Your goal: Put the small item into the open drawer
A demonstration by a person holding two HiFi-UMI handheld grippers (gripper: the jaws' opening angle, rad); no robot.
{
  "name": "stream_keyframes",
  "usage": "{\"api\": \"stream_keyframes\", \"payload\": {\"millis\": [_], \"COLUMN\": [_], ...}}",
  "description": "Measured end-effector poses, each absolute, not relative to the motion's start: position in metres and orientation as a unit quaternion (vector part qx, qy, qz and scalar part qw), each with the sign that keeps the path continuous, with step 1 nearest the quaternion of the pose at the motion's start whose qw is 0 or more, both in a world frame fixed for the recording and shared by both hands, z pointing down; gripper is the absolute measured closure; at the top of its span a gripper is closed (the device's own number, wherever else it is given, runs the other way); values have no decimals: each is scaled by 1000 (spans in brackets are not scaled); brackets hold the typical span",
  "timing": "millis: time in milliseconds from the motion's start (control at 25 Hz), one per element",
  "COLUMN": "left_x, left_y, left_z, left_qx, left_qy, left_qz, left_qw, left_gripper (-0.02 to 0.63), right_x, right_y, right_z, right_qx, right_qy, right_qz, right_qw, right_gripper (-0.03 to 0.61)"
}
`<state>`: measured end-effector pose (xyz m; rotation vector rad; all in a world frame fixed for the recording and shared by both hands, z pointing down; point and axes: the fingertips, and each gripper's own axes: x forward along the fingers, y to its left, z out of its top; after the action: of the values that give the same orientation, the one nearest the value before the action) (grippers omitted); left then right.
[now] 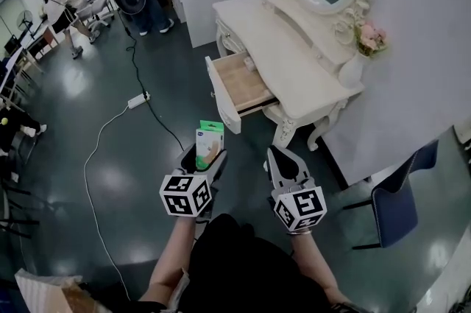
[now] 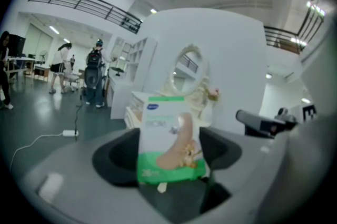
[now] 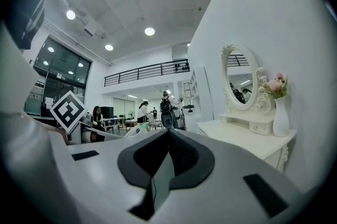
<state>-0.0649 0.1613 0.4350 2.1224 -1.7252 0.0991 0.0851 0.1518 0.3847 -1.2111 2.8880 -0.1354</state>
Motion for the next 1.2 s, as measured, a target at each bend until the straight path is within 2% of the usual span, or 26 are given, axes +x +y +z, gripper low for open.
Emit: {"api": "stream_keyframes", "payload": {"millis": [480, 1200], "left_x": [-72, -131], "left_y": [104, -65], "left_z": [437, 431], "left_qx": [765, 785], "left_qy": [-613, -590], "left_qz": [48, 55], "left_qw": [193, 180], "left_gripper": [258, 257], "right_x": [90, 44], "right_y": [100, -50], "right_z": [389, 386], "right_qx": [-406, -446], "right_qy": [913, 894], "right_qz": [-48, -45], "right_qw": [3, -8], "right_gripper": [581, 581]}}
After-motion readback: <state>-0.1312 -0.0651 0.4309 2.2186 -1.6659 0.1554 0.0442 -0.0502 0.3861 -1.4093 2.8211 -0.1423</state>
